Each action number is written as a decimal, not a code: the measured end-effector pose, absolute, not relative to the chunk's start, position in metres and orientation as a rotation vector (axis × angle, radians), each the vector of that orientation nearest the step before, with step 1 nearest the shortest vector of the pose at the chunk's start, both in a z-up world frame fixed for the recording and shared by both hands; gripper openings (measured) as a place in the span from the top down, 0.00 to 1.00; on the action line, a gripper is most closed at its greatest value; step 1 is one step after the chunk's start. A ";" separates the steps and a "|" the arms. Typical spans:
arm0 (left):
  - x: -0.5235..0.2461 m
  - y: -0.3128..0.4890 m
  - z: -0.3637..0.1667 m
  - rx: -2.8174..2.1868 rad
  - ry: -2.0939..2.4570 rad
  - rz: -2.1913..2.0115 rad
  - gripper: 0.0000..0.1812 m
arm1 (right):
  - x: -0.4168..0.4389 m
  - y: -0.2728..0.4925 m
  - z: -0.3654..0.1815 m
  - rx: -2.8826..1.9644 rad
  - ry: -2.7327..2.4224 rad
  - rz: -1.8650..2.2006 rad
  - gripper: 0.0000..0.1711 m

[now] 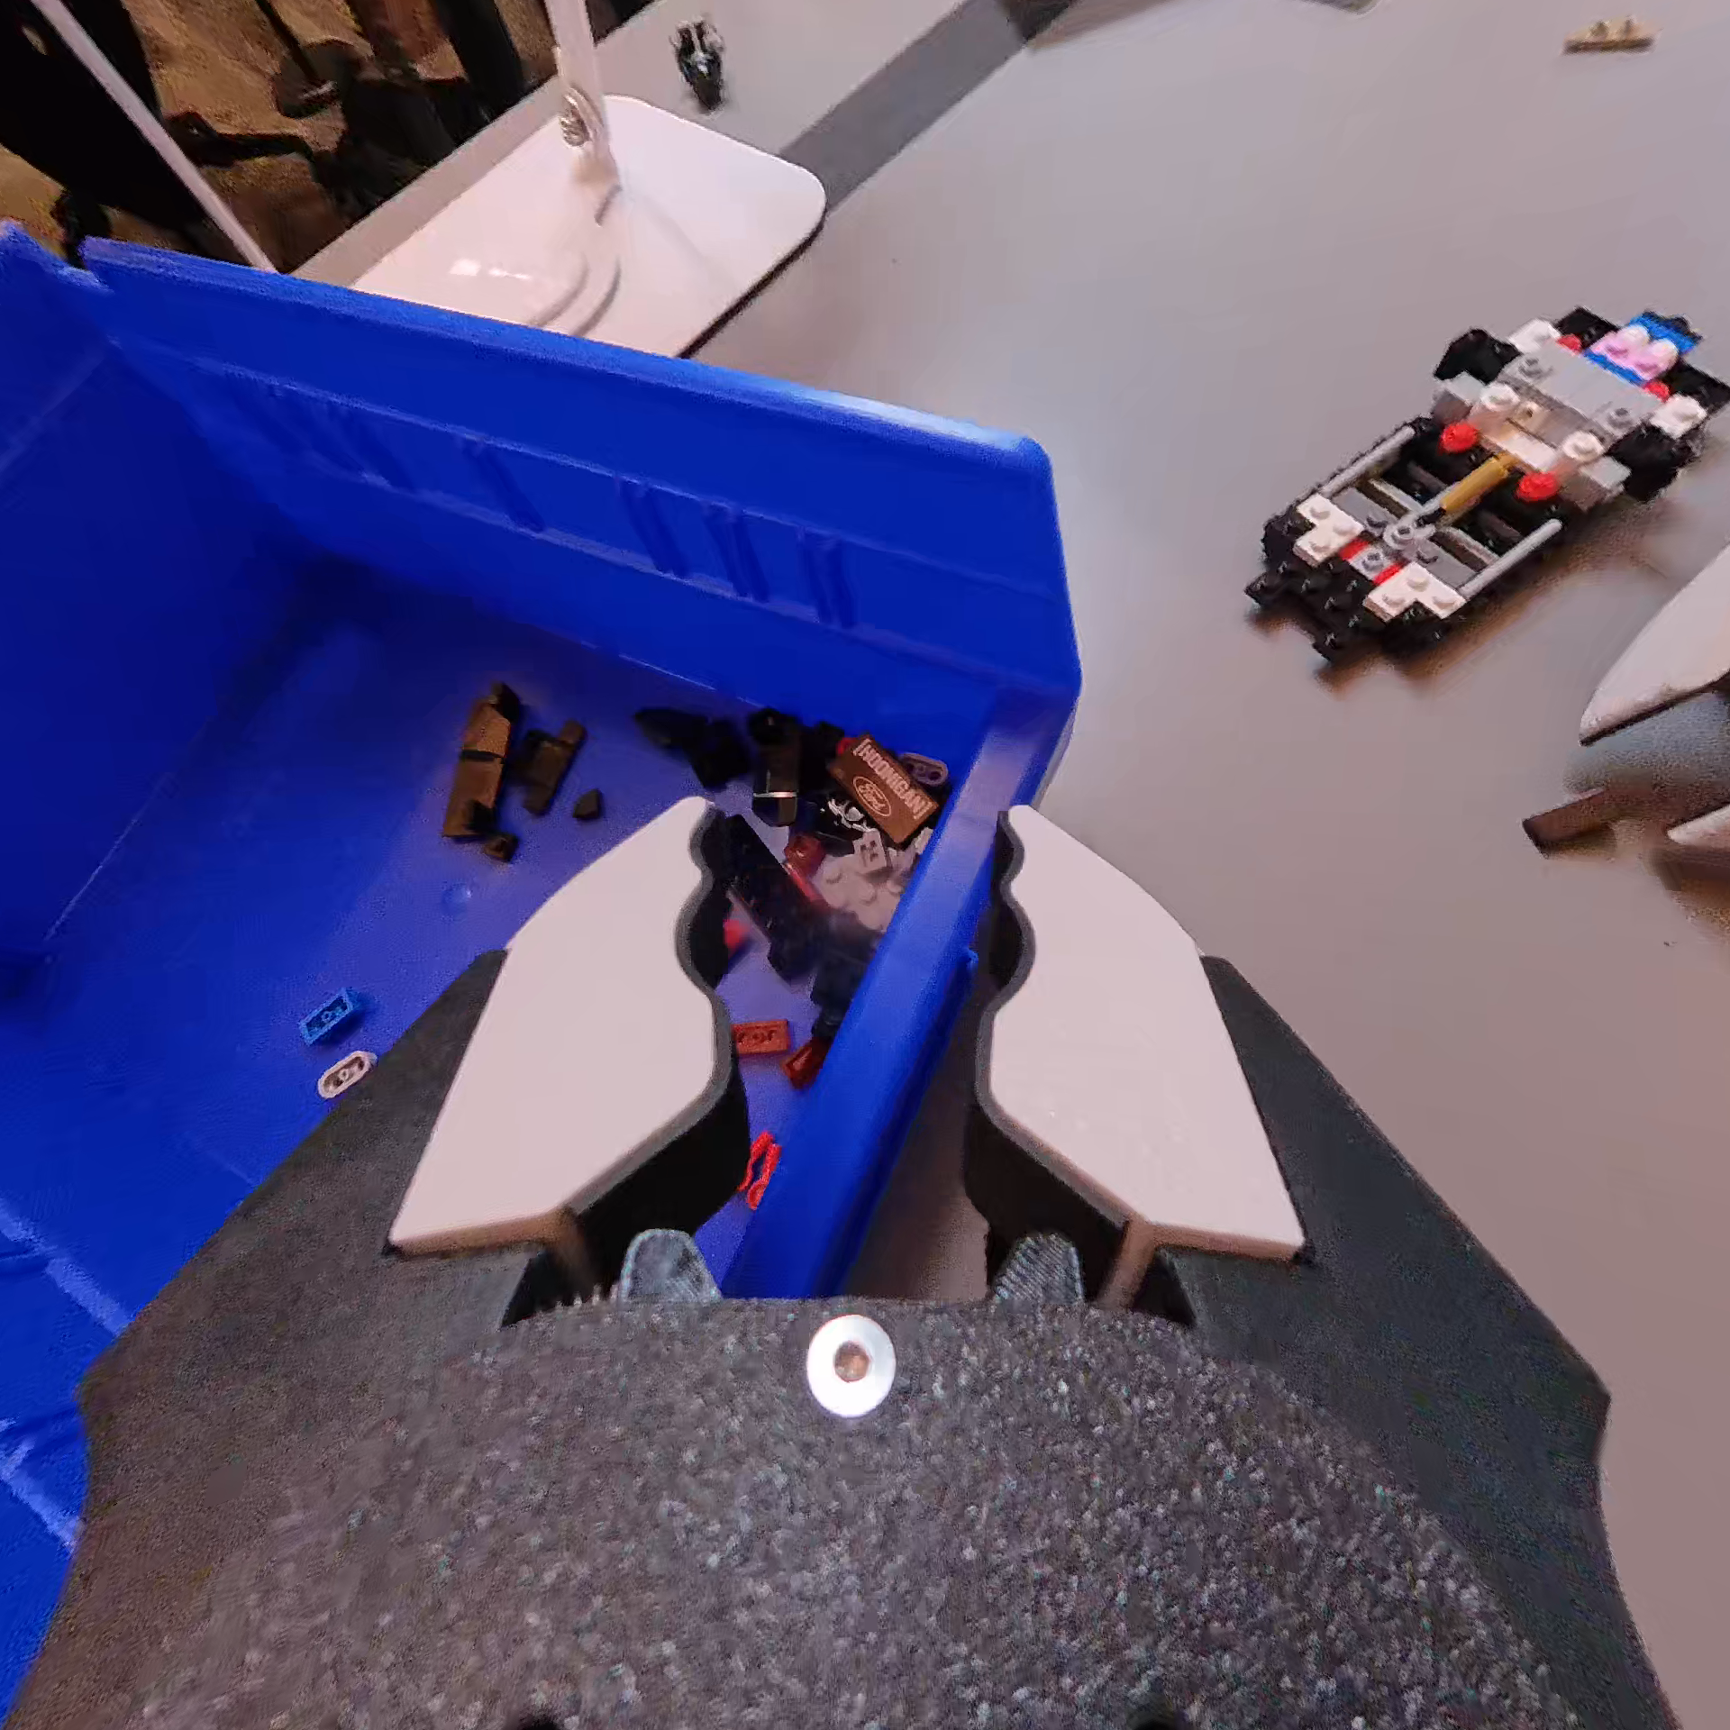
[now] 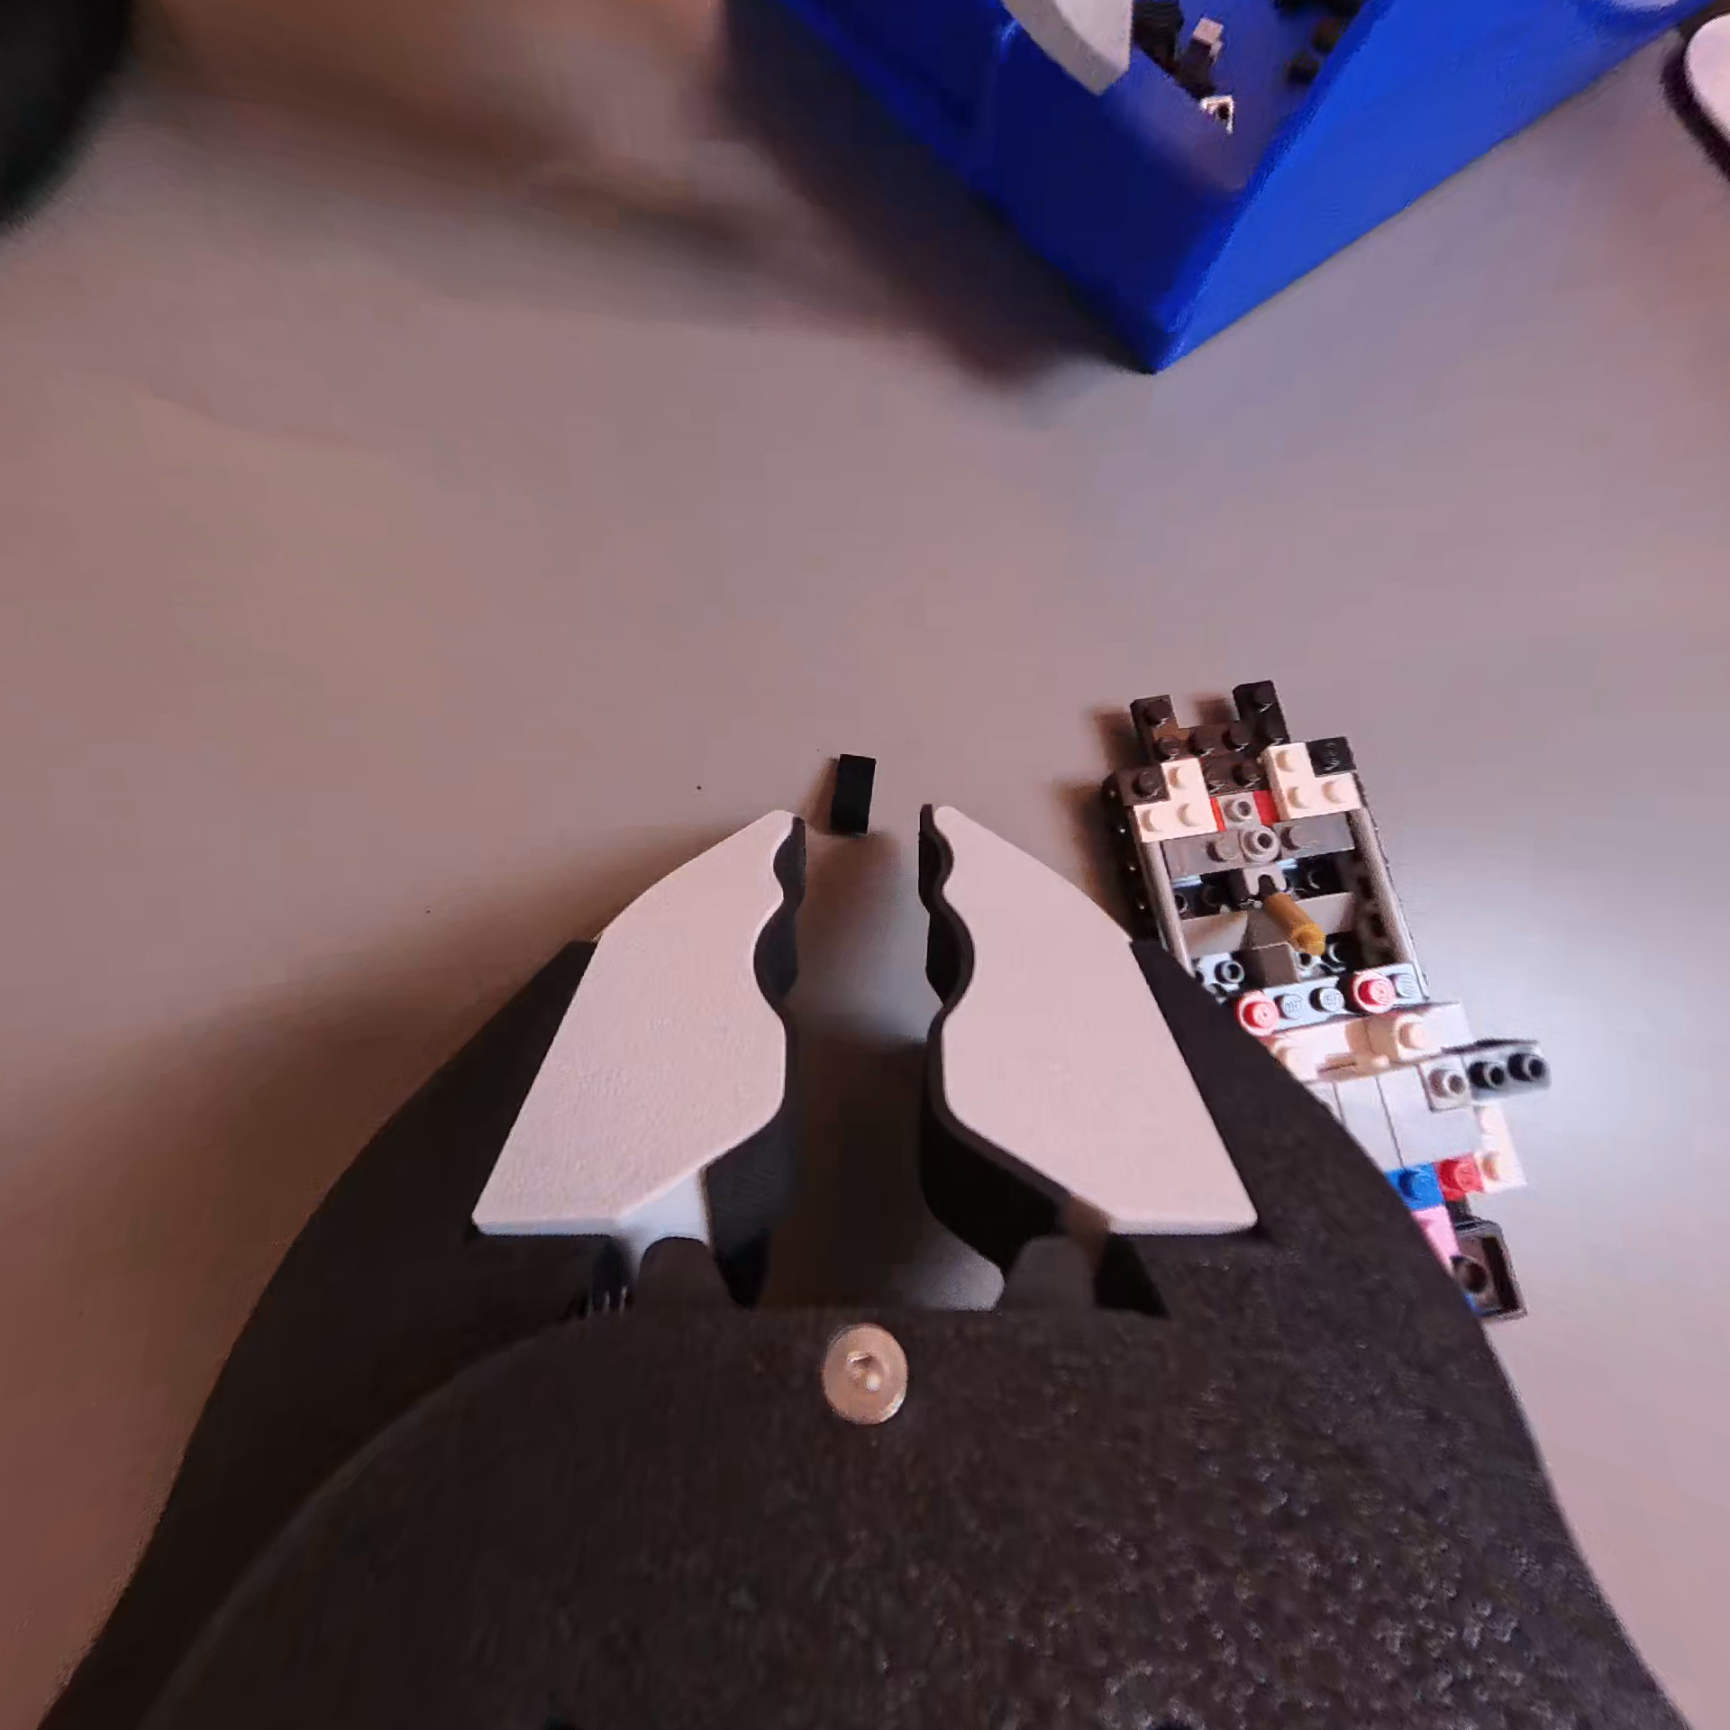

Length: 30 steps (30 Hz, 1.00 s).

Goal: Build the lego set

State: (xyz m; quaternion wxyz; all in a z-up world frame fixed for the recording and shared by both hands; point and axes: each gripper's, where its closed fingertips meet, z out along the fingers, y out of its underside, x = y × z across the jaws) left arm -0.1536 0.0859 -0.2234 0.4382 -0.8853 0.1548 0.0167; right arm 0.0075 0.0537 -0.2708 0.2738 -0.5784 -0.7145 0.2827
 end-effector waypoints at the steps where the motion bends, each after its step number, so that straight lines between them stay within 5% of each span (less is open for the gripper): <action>1: -0.151 0.085 -0.225 -2.207 0.407 0.034 0.70 | 0.007 0.054 -0.272 -1.553 -1.930 0.726 0.87; 7: -0.135 0.080 -0.225 -2.179 0.512 -0.011 0.70 | 0.002 0.051 -0.277 -1.568 -1.987 0.601 0.91; 11: -0.085 0.066 -0.214 -2.024 0.755 -0.191 0.84 | -0.001 0.052 -0.275 -1.517 -1.985 0.589 0.95; 20: -0.007 0.032 -0.215 -1.731 1.124 -0.292 0.90 | -0.003 0.029 -0.219 -1.670 -1.678 1.451 0.95; 30: 0.007 0.025 -0.207 -1.561 1.227 -0.140 0.98 | 0.008 0.018 -0.206 -1.841 -1.562 1.925 0.96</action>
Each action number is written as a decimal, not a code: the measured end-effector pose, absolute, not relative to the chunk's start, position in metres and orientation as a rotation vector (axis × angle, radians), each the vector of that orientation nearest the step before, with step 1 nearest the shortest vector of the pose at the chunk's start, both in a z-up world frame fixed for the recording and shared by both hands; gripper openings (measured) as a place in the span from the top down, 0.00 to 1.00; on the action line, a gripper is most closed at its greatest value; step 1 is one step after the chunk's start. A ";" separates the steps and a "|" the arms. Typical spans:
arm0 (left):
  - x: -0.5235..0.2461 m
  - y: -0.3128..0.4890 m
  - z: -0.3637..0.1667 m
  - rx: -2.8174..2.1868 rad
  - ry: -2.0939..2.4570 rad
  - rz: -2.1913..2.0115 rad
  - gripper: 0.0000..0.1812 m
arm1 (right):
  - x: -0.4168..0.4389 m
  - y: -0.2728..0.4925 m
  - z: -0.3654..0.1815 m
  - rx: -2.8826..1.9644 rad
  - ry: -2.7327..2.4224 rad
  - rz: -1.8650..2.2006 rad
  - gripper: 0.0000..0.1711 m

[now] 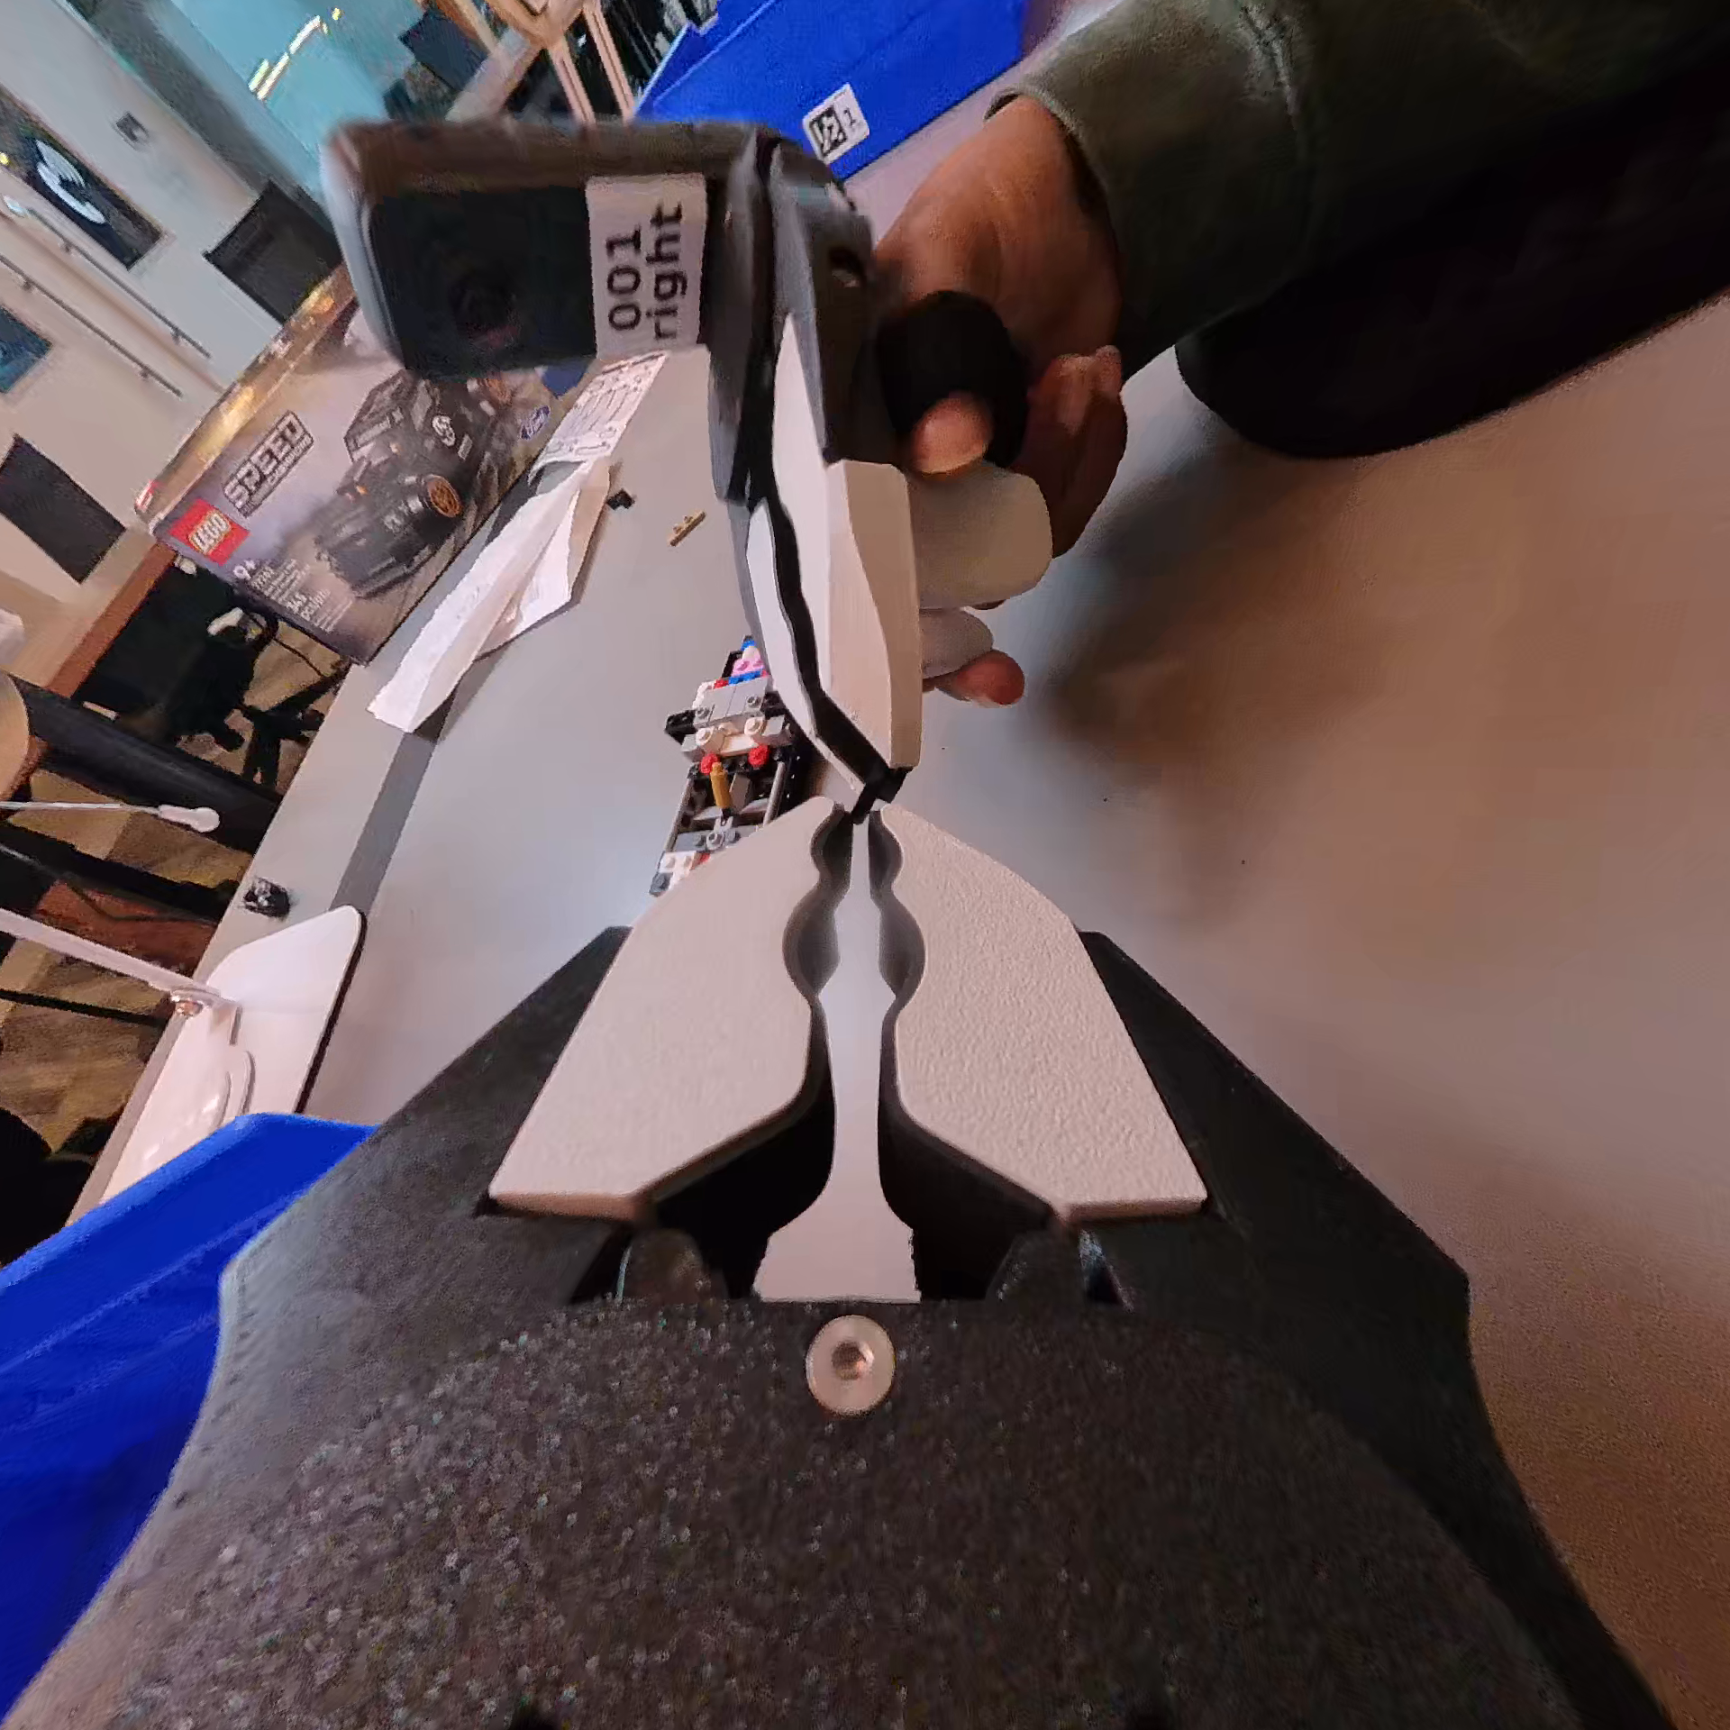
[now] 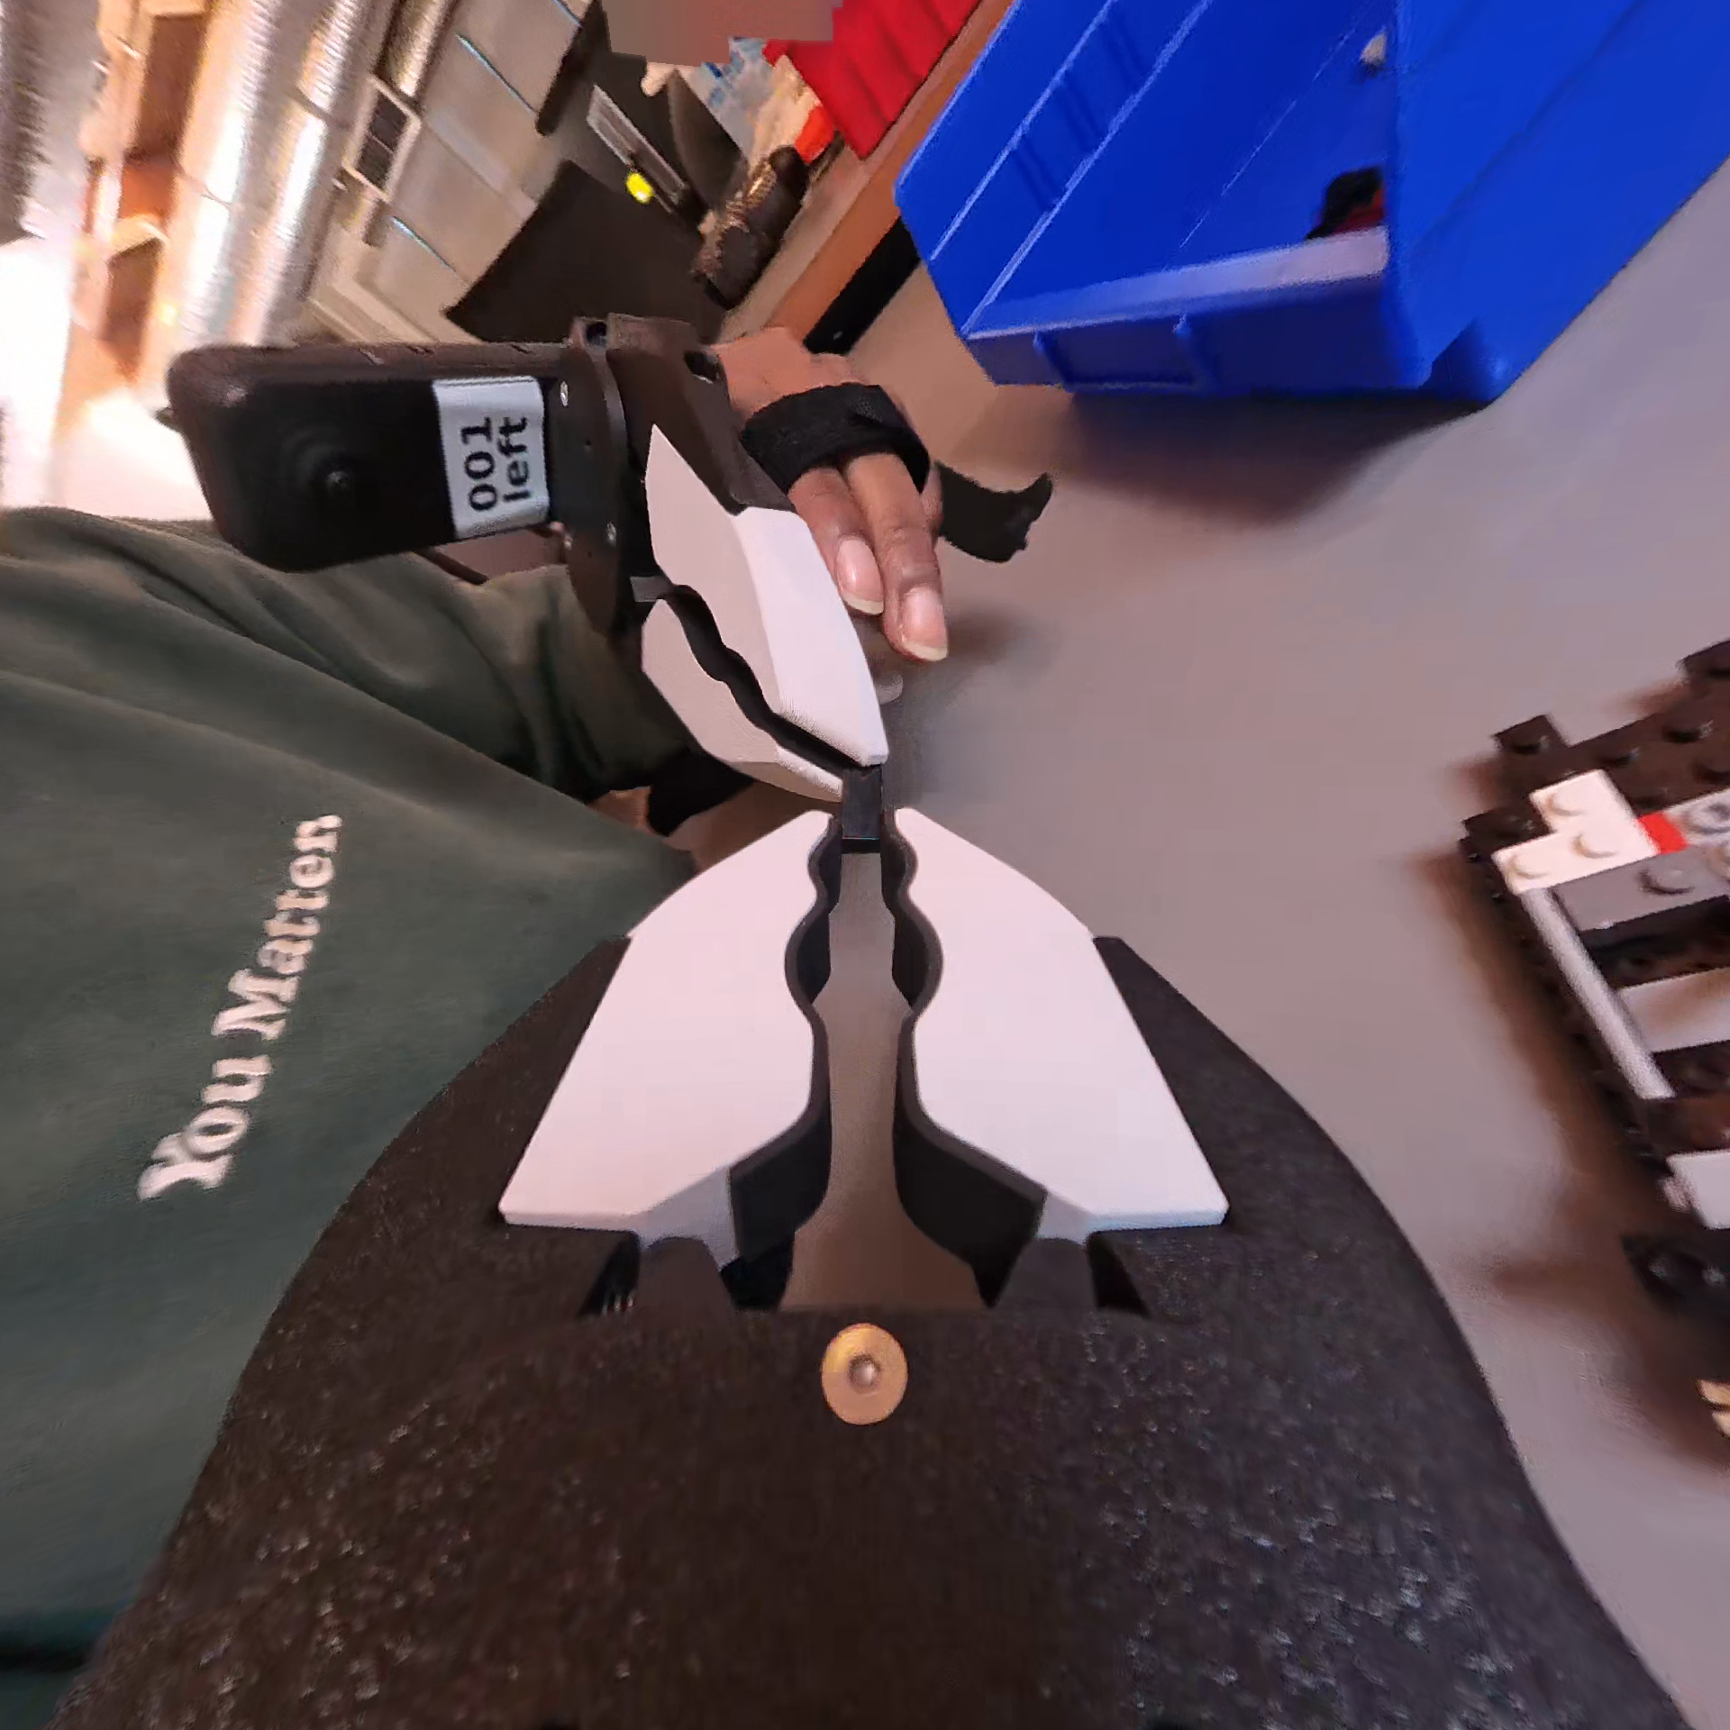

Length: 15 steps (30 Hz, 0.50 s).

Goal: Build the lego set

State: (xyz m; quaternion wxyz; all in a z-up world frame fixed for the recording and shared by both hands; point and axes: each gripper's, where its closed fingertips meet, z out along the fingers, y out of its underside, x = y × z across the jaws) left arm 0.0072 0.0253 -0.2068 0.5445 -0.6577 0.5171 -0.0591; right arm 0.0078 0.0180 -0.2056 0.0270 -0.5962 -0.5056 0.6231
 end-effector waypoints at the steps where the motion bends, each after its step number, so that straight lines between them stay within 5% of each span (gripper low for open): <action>1: 0.010 0.023 -0.207 -1.546 1.241 -0.142 0.98 | 0.010 0.016 -0.206 -1.860 -1.570 1.965 0.96; 15: 0.011 0.027 -0.217 -1.679 1.165 -0.242 0.98 | 0.007 0.025 -0.208 -1.843 -1.512 1.939 0.94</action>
